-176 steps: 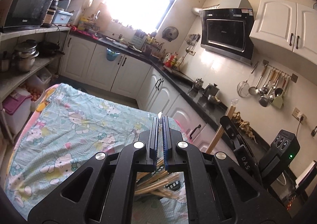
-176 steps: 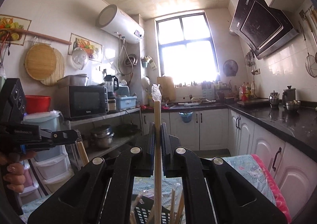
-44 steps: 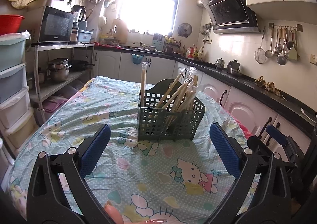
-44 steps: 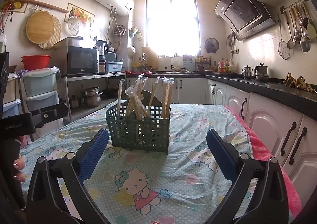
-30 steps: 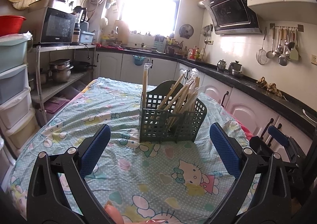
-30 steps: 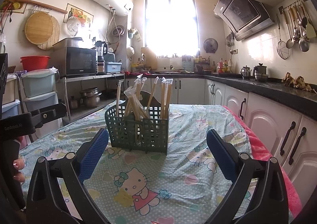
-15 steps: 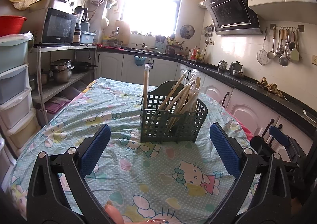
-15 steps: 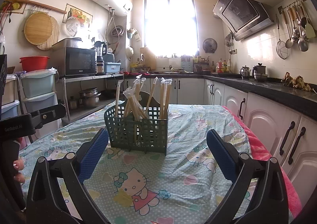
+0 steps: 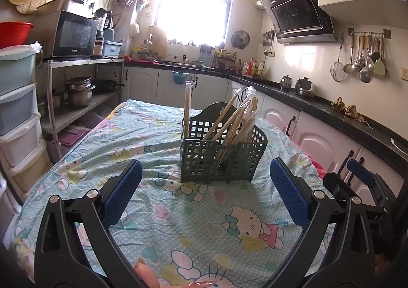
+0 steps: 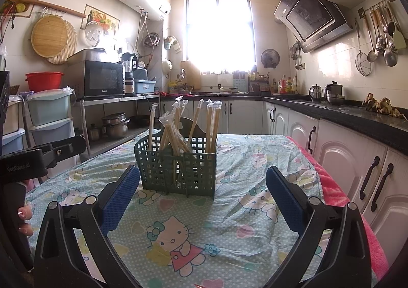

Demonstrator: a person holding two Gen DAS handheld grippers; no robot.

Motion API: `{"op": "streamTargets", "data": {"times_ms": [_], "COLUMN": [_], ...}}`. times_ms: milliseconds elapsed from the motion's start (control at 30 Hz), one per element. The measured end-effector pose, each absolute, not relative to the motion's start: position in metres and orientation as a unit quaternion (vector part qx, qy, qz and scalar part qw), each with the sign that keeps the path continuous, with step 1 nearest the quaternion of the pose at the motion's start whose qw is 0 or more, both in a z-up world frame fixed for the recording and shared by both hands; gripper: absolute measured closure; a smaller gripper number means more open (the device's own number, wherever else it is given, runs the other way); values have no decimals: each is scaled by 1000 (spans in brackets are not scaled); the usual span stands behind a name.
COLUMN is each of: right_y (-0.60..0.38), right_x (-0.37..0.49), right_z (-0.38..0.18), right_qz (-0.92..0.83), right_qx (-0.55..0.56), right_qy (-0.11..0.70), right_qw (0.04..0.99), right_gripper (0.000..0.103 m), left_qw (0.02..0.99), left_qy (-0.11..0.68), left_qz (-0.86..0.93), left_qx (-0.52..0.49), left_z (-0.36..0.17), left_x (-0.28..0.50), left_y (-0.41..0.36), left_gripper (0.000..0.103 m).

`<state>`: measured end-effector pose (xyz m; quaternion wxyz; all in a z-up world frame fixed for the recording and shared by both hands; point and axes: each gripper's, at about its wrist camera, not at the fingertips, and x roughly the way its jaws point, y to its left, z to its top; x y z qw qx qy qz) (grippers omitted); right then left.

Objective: Organize utensils

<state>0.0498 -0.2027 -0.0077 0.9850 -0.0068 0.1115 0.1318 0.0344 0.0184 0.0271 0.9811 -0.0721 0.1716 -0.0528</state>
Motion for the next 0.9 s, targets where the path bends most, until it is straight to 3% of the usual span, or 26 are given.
{"op": "streamTargets", "data": {"times_ms": [533, 667, 900], "right_y": [-206, -231, -300], "right_x": [56, 84, 210], "right_z": [-11, -13, -61], "right_qz": [104, 60, -57], "right_qx": [-3, 24, 2], "right_qy": [131, 174, 370], "right_qw": [986, 983, 927], "right_gripper": [6, 6, 6], "left_qw": [974, 958, 900], "left_qy": [208, 268, 404], "left_qz": [-21, 31, 142], "left_qx": [-85, -93, -82], "left_z": [18, 6, -52], "left_x": [49, 80, 177], "left_y": [27, 62, 147], "left_gripper": [11, 11, 11]}}
